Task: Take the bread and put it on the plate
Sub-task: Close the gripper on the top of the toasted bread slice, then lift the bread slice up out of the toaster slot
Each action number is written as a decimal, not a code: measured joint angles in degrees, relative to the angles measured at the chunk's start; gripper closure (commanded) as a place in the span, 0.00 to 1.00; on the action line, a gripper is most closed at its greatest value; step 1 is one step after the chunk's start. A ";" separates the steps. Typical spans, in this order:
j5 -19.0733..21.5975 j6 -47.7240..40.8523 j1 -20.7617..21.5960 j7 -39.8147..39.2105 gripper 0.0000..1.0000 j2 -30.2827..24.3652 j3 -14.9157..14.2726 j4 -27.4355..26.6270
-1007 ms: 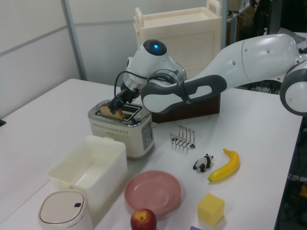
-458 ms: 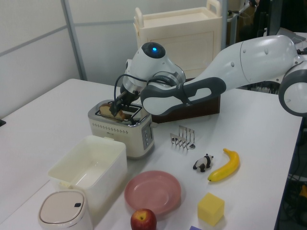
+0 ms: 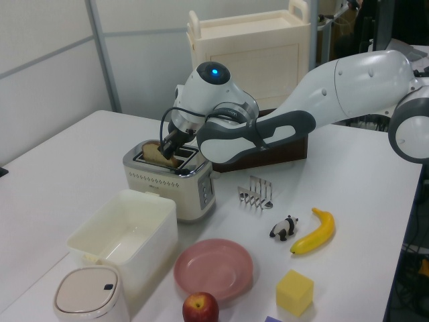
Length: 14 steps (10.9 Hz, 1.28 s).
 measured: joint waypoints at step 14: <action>3.99 -16.09 0.50 0.74 1.00 -16.32 0.24 -2.00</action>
